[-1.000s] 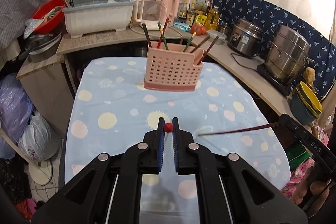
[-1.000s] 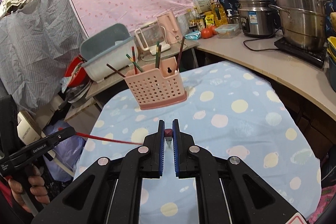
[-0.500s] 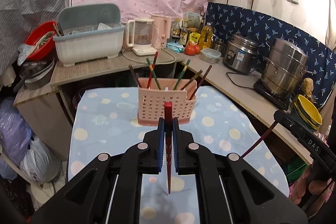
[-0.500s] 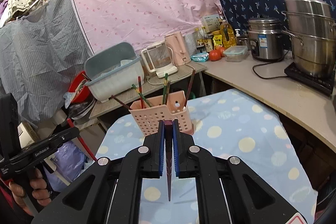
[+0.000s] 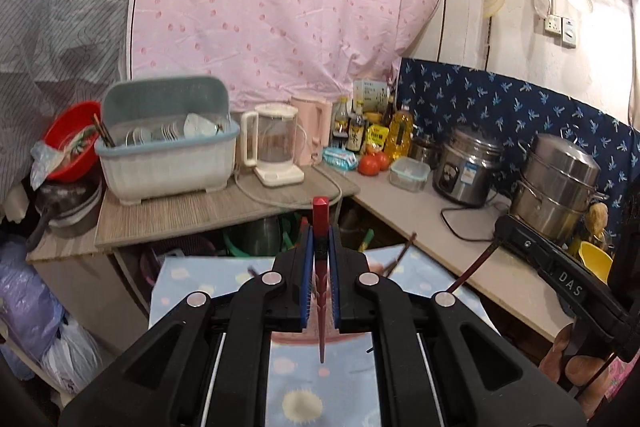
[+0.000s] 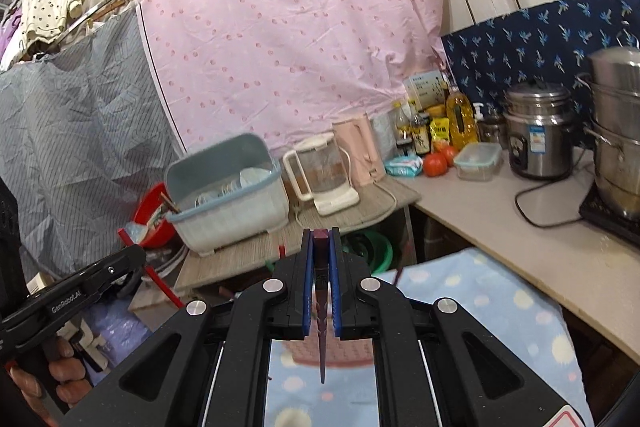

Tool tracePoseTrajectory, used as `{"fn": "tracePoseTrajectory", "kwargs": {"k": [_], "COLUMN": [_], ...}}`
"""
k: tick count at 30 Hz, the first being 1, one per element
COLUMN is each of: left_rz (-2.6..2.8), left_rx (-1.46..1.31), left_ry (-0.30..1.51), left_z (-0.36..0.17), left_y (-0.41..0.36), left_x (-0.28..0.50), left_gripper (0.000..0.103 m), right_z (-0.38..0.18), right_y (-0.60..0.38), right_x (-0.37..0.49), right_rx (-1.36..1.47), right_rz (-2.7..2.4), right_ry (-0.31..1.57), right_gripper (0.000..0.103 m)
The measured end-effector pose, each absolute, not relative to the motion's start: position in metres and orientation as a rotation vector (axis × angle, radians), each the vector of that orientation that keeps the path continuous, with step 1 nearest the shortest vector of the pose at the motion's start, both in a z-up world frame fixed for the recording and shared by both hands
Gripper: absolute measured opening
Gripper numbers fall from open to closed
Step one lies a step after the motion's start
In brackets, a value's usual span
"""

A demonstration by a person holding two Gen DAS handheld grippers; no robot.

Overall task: Organize utensils
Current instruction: 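Lift both red chopsticks with both tools and carry them over the basket, then lower the chopsticks into the basket and open both tools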

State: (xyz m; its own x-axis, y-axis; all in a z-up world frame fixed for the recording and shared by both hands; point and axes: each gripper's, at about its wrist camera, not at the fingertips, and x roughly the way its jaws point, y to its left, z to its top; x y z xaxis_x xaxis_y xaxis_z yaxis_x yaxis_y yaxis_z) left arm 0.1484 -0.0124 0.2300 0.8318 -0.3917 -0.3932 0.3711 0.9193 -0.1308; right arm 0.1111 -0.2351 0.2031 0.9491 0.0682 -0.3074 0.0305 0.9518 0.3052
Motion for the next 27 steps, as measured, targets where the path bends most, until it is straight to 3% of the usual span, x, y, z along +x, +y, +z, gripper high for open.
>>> {"fn": "tracePoseTrajectory", "kwargs": {"k": [9, 27], "left_rz": [-0.386, -0.355], "left_rx": [-0.069, -0.065], "left_ry": [0.366, 0.495], "left_z": [0.249, 0.190], "left_y": [-0.019, -0.027], "left_x": [0.204, 0.260], "left_gripper": [0.007, 0.007], "right_z": [0.220, 0.147], "right_y": [-0.233, -0.219], "right_x": [0.181, 0.237], "right_rx": [0.346, 0.334], "right_rz": [0.016, 0.016], "right_ry": [0.282, 0.445], "right_gripper": [0.007, 0.007]}}
